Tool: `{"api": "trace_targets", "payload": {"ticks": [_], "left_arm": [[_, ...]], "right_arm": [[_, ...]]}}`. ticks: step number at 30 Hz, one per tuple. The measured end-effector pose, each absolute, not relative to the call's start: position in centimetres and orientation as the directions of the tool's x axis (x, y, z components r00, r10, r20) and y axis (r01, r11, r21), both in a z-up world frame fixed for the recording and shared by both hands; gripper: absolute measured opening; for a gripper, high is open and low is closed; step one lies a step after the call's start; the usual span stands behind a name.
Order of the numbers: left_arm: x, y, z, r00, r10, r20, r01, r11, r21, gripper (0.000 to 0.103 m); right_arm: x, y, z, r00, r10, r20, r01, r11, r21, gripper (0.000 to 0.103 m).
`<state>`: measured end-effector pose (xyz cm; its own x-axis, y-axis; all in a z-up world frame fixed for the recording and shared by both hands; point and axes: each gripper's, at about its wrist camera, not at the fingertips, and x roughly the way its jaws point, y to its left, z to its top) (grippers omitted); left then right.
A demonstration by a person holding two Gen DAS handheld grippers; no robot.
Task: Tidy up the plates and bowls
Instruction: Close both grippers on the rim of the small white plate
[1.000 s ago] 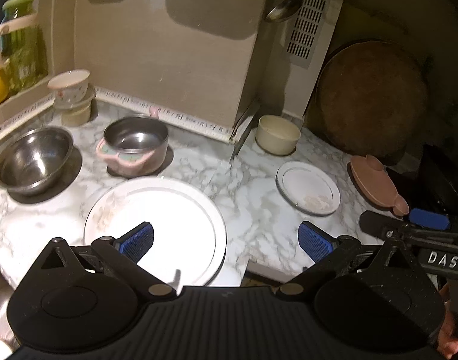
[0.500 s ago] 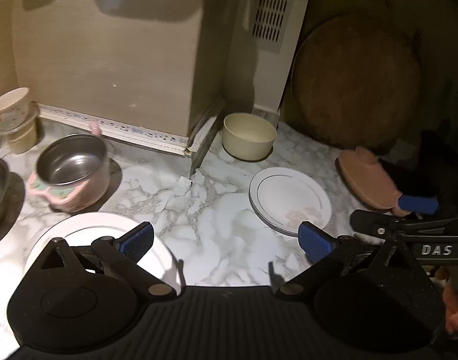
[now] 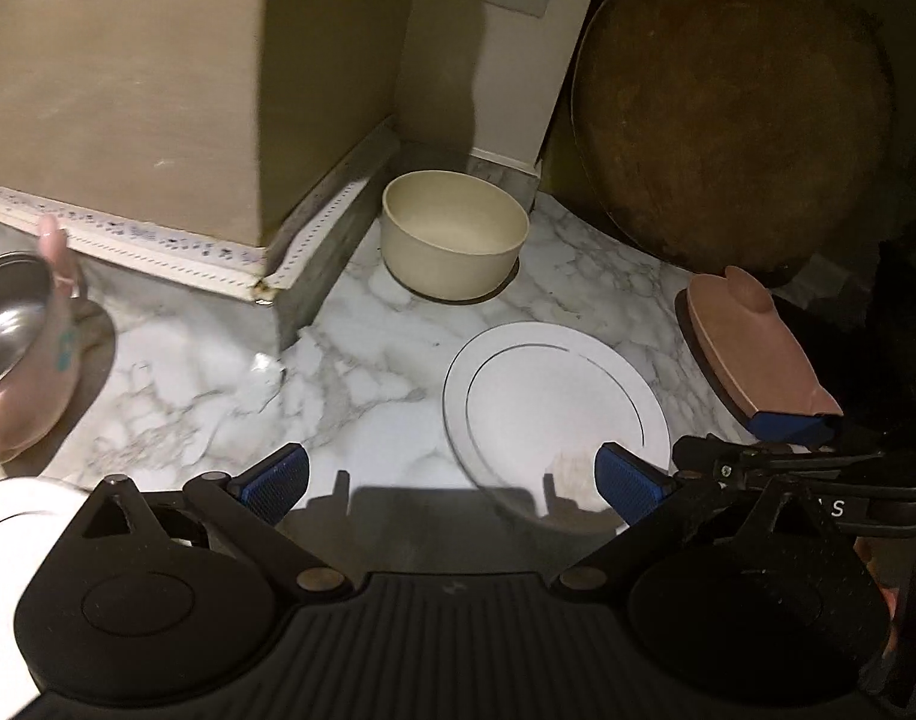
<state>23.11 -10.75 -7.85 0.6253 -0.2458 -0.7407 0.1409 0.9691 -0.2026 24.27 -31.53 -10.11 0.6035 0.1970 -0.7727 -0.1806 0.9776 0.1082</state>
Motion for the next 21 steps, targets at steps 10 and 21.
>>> {"api": "trace_targets", "payload": {"ticks": [10,21], "left_arm": [[28.1,-12.2,-12.1,0.521,-0.274,-0.808,0.085,0.959,-0.27,0.065],[30.1,-12.6,-13.8,0.473,-0.325,-0.819,0.065,0.94,-0.336,0.04]], "right_arm": [[28.6,-33.1,-12.6,0.546,0.251,-0.799,-0.162,0.968,0.194,0.058],[30.6,-34.8,-14.6,0.468,0.337,-0.817,-0.102,0.939,0.329,0.032]]}}
